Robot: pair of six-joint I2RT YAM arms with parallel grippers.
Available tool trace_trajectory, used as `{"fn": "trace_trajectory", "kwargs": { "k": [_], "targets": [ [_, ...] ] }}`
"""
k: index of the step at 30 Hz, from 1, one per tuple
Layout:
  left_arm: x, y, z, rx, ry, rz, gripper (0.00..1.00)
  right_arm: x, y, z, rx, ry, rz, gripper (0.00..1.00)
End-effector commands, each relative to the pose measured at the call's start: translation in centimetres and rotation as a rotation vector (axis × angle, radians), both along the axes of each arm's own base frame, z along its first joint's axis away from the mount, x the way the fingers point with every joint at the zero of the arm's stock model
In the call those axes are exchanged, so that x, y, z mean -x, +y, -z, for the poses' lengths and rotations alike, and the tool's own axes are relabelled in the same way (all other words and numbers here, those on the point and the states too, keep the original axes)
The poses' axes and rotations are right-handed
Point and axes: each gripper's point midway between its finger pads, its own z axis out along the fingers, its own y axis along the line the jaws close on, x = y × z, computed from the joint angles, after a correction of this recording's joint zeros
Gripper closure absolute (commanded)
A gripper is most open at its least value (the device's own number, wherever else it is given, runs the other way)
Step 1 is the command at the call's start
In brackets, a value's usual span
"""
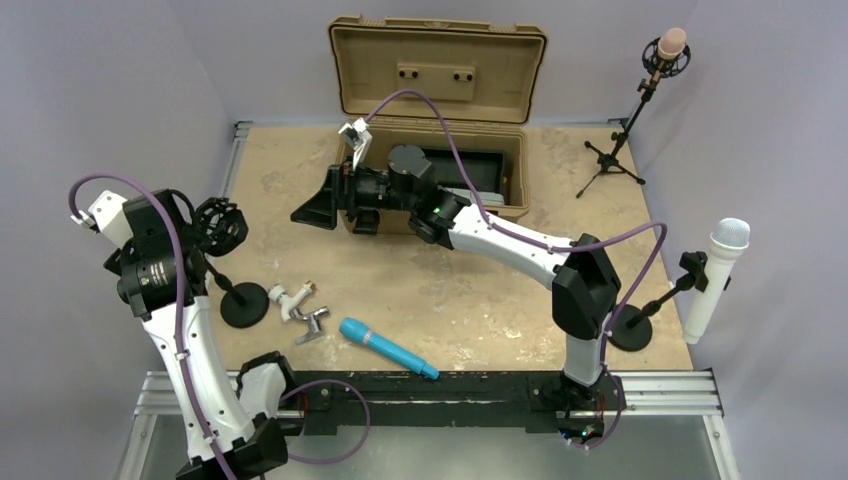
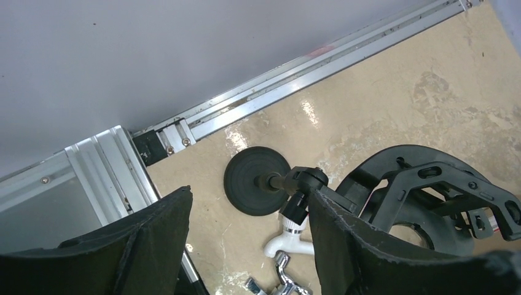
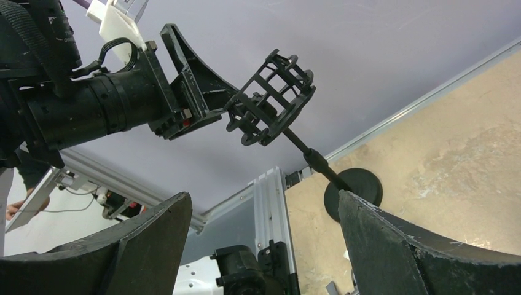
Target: Remove the microphone from the stand
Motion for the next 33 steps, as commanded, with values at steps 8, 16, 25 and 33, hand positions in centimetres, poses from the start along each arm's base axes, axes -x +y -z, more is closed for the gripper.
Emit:
{"fn": "trace_trajectory", "kwargs": {
  "k": [8, 16, 25, 33],
  "targets": [
    [0.2, 0.6, 2.5, 0.03, 0.053, -0.031, 0.32, 0.4, 0.0, -2.2, -0.057, -0.036, -0.009, 0.13],
    [1.0, -0.6, 5.8, 0.118, 0.108, -0.046, 0.33, 0.4, -0.1, -2.3, -0.063, -0.037, -0.01, 0.13],
    [3.1, -2.3, 9.7, 0.205, 0.189, -0.062, 0.31, 0.6, 0.1, -2.0, -0.068, -0.024, -0.025, 0.13],
    [2.4, -3.3, 7.9, 0.194, 0.1, 0.036, 0.36, 0.8, -0.2, -2.6, -0.081, -0.03, -0.022, 0.13]
  ]
}}
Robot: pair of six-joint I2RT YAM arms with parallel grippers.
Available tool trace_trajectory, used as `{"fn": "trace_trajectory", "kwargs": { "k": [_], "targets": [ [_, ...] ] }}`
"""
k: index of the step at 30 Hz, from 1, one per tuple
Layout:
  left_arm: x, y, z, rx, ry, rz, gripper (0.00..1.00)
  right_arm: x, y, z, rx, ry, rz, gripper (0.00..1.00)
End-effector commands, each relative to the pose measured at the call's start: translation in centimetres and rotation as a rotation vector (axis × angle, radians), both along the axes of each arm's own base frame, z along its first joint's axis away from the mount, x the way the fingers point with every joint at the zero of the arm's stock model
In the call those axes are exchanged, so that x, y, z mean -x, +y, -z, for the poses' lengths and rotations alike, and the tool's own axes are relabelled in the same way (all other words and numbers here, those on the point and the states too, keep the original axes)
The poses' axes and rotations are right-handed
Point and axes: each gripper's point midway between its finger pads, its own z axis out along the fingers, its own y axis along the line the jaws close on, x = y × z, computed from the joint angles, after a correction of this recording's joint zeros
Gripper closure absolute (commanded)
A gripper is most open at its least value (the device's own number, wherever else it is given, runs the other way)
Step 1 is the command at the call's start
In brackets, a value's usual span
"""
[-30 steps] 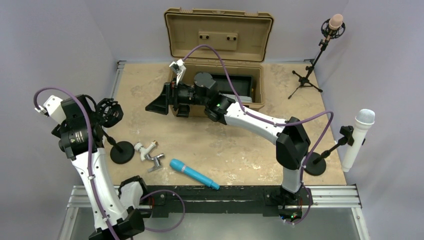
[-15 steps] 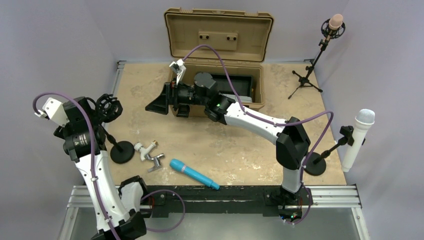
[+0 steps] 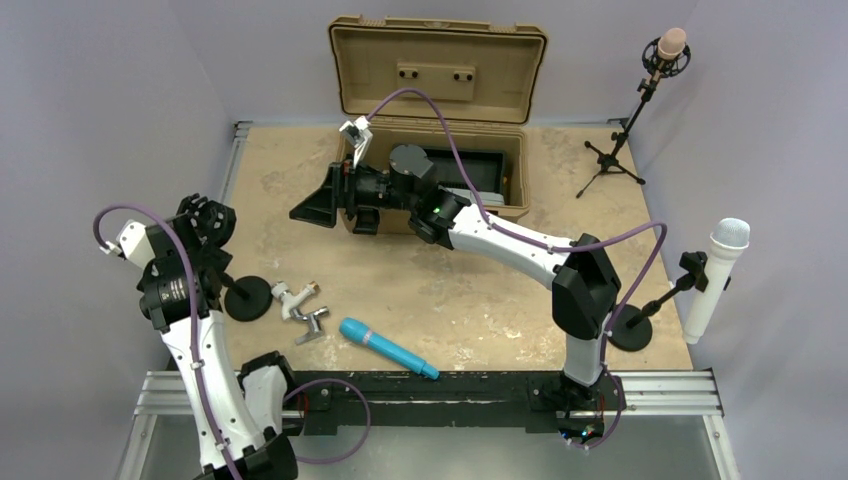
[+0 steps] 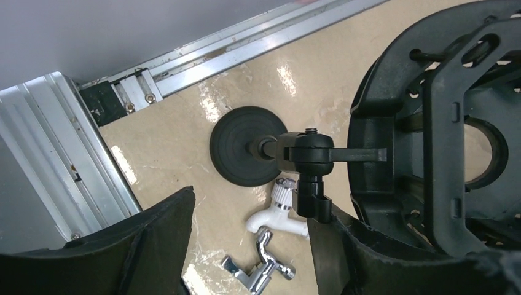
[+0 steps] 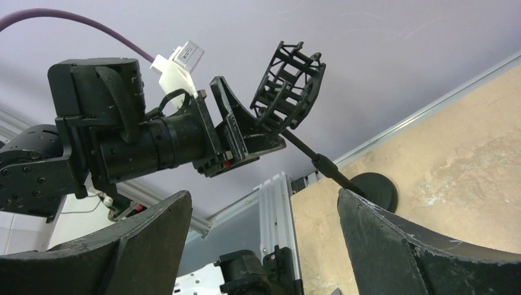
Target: Remove the microphone from the stand
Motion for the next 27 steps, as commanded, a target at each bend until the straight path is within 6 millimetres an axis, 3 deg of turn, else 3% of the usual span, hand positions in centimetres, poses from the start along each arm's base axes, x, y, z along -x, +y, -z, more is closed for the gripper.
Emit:
{"fn": "trace_trajectory", "kwargs": {
  "k": [1, 9, 15, 18, 22, 24, 27],
  "targets": [
    [2.1, -1.4, 1.3, 0.039, 0.105, 0.077, 0.36, 0.8, -0.3, -1.7, -0.049, -0.028, -0.02, 0.13],
    [1.0, -2.1, 1.5, 0.064, 0.088, 0.146, 0.34, 0.8, -0.8, -2.4, -0.053, -0.04, 0.002, 0.13],
    [0.3, -1.7, -1.5, 0.013, 0.018, 0.156, 0.23, 0.7, -0.7, -1.9, -0.043, -0.032, 0.002, 0.13],
    [-0.1, -2.4, -0.4, 0.078, 0.032, 0.152, 0.29, 0.7, -0.7, -2.1, -0.042, -0.033, 0.004, 0.13],
    [-0.1, -2.1, 1.6, 0.103, 0.081, 0.129, 0.3, 0.6, -0.9, -2.4, -0.043, -0.042, 0.014, 0.13],
    [-0.2, -2.2, 0.9, 0.084, 0.064, 0.156, 0.27, 0.5, -0.9, -2.1, -0.034, -0.042, 0.021, 0.13],
    [-0.1, -2.4, -2.2, 0.009, -0.023, 0.209, 0.2, 0.4, -0.6, -1.5, -0.024, -0.034, 0.018, 0.13]
  ]
}}
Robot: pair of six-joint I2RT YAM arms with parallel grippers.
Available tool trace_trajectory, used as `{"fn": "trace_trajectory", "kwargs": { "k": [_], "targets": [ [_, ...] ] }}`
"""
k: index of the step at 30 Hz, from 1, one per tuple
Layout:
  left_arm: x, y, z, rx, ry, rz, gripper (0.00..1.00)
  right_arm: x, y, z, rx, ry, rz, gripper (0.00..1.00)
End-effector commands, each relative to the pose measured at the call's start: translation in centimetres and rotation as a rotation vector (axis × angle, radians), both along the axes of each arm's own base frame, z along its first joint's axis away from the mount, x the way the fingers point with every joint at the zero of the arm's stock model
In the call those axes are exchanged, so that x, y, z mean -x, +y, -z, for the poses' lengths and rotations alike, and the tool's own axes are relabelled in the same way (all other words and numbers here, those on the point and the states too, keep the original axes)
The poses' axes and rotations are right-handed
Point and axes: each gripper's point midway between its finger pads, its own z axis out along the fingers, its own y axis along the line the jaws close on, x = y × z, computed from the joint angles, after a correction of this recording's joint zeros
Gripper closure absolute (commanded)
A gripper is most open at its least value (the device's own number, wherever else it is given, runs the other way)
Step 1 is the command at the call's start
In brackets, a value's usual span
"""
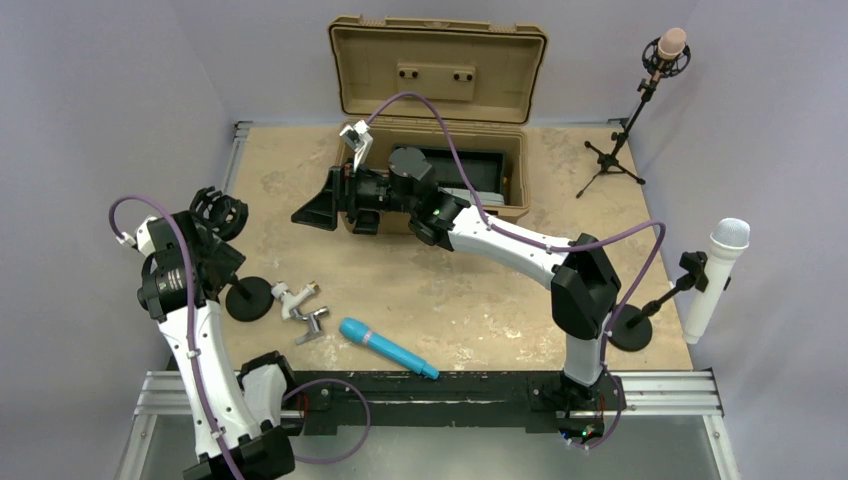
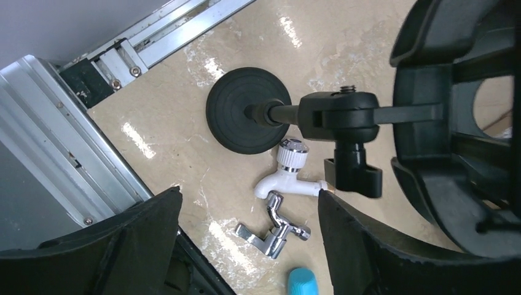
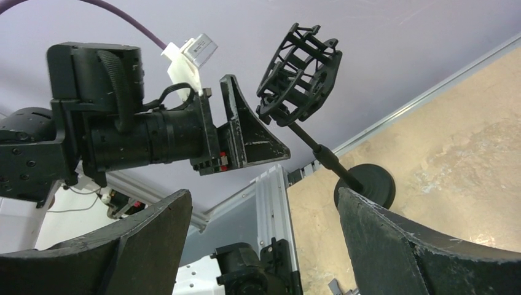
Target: Remove the microphone from the stand
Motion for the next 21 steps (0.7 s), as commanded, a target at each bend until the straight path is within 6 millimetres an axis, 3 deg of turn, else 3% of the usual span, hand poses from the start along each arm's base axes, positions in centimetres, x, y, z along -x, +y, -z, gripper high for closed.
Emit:
{"fn": "trace_trajectory", "kwargs": {
  "k": [1, 5, 9, 14, 21],
  "targets": [
    [0.3, 0.0, -5.0, -0.104, -0.143, 0.048, 0.17, 0.4, -0.5, -2.5, -0.045, -0.047, 0.012, 0.13],
    [1.7, 0.0, -9.4, -0.162, -0.193, 0.026, 0.09, 0.2, -0.1, -2.4, -0.046, -0.042, 0.005, 0.13],
    [1.8, 0.3, -11.5, -0.182, -0.21, 0.009, 0.12, 0.1, 0.1, -2.3, -0.042, -0.039, 0.004, 0.13],
    [1.3, 1.3, -11.1, -0.174, -0.164, -0.031, 0.19, 0.1, 0.0, -2.4, -0.037, -0.039, 0.01, 0.13],
    [0.4, 2.8, -10.4, -0.194, -0.109, -0.077, 0.2, -0.1, 0.0, -2.0, -0.03, -0.037, 0.016, 0.13]
  ]
}}
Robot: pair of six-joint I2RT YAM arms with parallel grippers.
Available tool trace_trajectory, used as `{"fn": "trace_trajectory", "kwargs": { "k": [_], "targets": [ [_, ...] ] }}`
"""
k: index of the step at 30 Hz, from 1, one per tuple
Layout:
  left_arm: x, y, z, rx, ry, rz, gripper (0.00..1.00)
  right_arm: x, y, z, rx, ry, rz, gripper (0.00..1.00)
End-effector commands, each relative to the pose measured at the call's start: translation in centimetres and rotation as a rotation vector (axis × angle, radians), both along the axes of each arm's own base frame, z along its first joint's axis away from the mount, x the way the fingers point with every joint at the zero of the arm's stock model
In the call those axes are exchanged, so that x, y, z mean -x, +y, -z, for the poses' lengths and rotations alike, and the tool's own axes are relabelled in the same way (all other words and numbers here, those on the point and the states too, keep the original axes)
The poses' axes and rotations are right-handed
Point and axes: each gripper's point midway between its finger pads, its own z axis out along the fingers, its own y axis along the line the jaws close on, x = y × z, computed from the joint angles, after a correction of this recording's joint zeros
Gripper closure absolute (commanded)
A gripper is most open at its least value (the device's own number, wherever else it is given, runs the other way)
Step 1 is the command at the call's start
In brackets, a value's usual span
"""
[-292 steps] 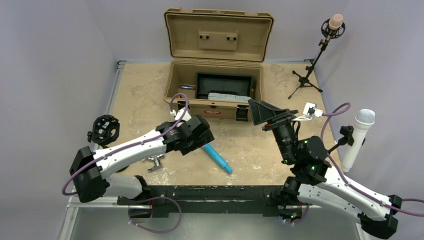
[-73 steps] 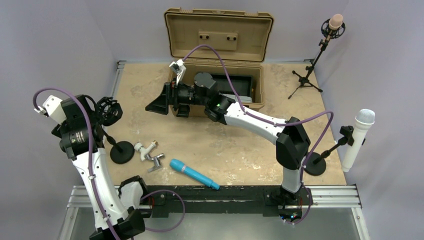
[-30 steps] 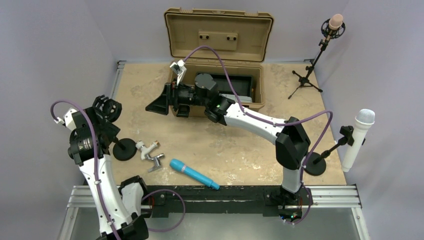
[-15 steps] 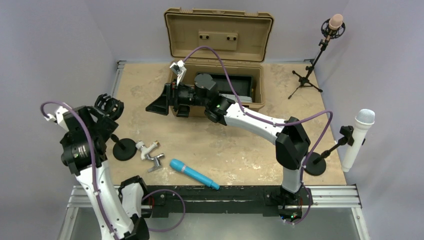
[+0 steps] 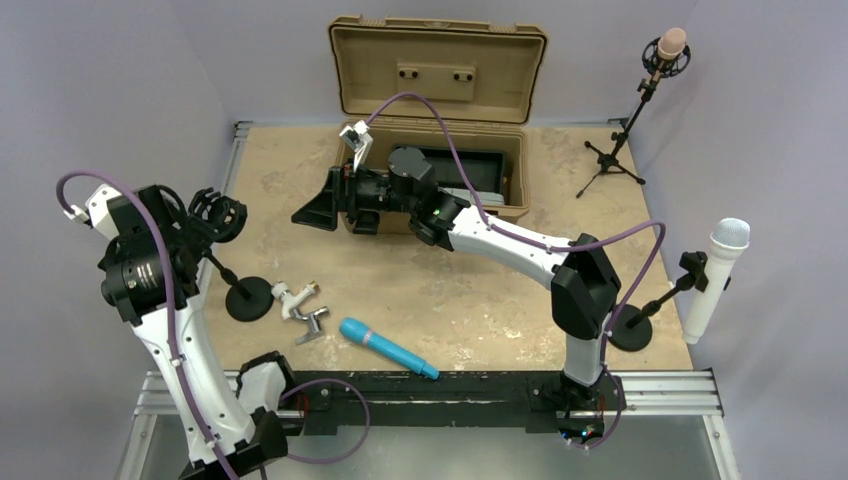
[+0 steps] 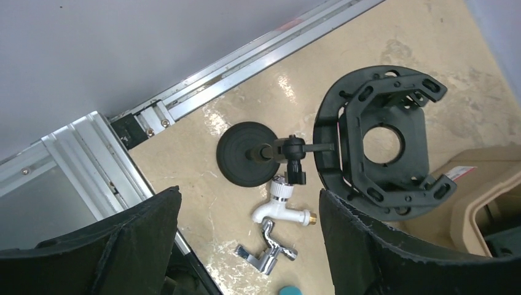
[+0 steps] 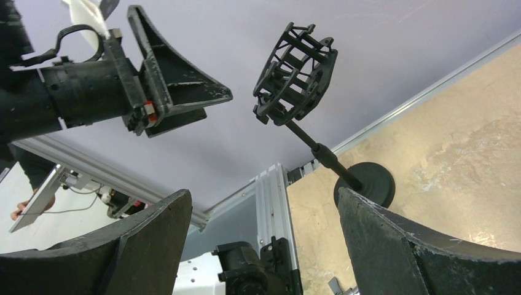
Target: Remove the microphone from the stand
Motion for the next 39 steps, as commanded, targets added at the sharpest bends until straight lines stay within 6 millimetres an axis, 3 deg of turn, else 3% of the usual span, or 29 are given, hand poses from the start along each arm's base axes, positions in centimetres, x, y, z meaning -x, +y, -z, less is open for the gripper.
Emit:
{"fn": "trace_trajectory", "kwargs": {
  "k": [1, 26, 31, 36, 39],
  "targets": [
    [-0.3, 1.4, -0.1, -0.031, 0.019, -0.051, 0.2, -0.2, 0.1, -2.1, -0.035, -0.038, 0.016, 0.13],
    [-2.0, 3.1, 3.3, -0.016, 0.1, -0.091, 0.18, -0.8, 0.4, -1.4, -0.022, -0.03, 0.016, 0.13],
    [-1.8, 2.5, 4.7, 0.021, 0.114, -0.092, 0.17, -0.7, 0.4, -1.5, -0.029, -0.03, 0.012, 0.13],
    [-1.8, 2.1, 7.3, 0.087, 0.167, -0.103, 0.17, -0.6, 0.3, -1.5, -0.029, -0.031, 0.01, 0.13],
    [-2.1, 1.7, 7.5, 0.101, 0.148, -0.086, 0.2, -0.6, 0.3, -1.4, -0.027, -0.03, 0.013, 0.13]
  ]
}}
